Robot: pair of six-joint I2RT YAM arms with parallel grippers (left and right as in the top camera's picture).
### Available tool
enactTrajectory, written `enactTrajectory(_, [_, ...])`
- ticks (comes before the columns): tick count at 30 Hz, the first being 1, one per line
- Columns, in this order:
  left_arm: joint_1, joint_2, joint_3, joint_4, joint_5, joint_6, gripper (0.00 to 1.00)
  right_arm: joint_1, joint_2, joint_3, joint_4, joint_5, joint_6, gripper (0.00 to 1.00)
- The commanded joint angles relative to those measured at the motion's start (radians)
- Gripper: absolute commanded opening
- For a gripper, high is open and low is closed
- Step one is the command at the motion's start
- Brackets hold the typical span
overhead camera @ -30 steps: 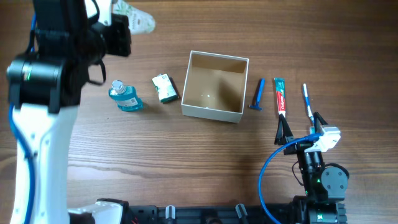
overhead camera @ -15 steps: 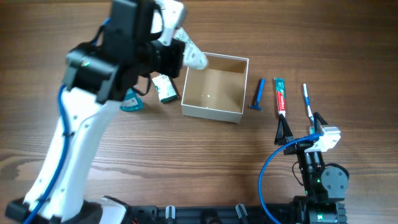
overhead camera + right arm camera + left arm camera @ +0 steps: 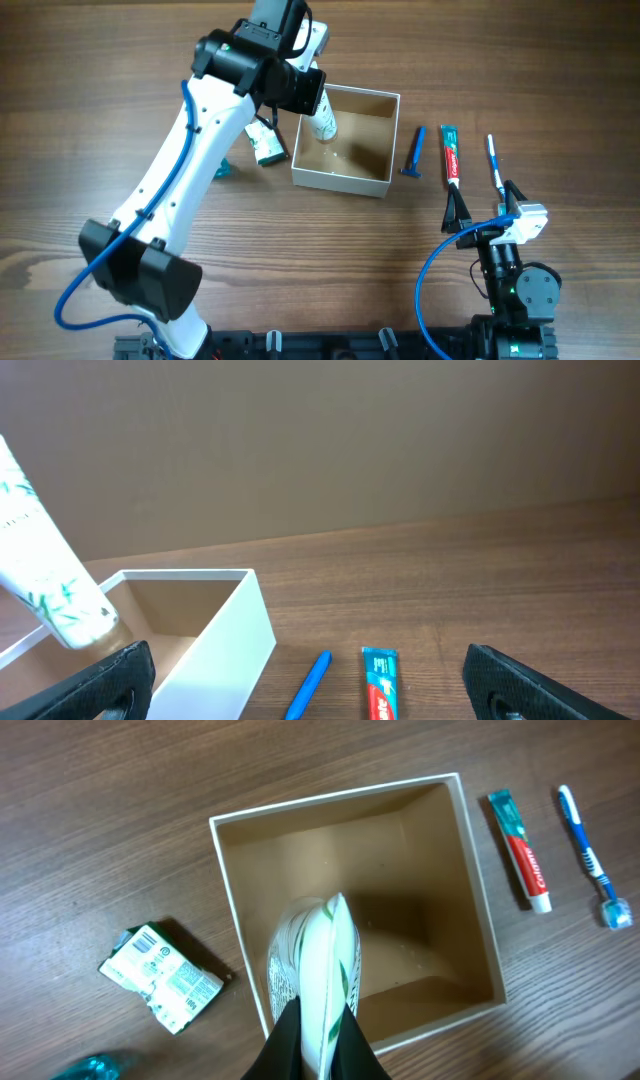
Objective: Pack container
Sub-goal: 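Carry the tube with the left gripper over the white box, then lower the tube upright into the box corner and open the left gripper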
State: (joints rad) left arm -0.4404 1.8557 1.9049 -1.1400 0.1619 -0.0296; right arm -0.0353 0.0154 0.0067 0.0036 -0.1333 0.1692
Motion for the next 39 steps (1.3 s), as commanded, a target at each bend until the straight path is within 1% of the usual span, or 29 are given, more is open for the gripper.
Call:
enactTrajectory(1, [-0.001, 0.031, 0.019, 0.042, -0.003, -0.016, 0.04, 0.005, -0.012, -0.002, 0.004, 0.014, -0.012, 1.00])
enactTrajectory(8, [-0.001, 0.044, 0.019, 0.097, -0.058, -0.016, 0.04, 0.005, -0.012, -0.002, 0.004, 0.014, -0.012, 1.00])
enactTrajectory(12, [-0.001, 0.064, 0.018, 0.097, -0.111, -0.015, 0.04, 0.005, -0.012, -0.002, 0.004, 0.014, -0.012, 1.00])
enactTrajectory(23, [-0.003, 0.102, 0.018, 0.101, -0.111, -0.012, 0.04, 0.005, -0.012, -0.001, 0.004, 0.014, -0.012, 1.00])
enactTrajectory(28, [-0.008, 0.109, 0.018, 0.125, -0.111, -0.012, 0.06, 0.005, -0.012, -0.002, 0.004, 0.014, -0.012, 1.00])
enactTrajectory(31, [-0.010, 0.110, 0.018, 0.139, -0.111, -0.012, 0.08, 0.005, -0.012, -0.002, 0.004, 0.014, -0.013, 1.00])
enactTrajectory(32, [-0.010, 0.110, 0.018, 0.142, -0.111, -0.012, 0.11, 0.005, -0.012, -0.002, 0.004, 0.014, -0.012, 1.00])
enactTrajectory(39, [-0.010, 0.110, 0.018, 0.142, -0.111, -0.012, 0.22, 0.005, -0.012, -0.002, 0.004, 0.014, -0.012, 1.00])
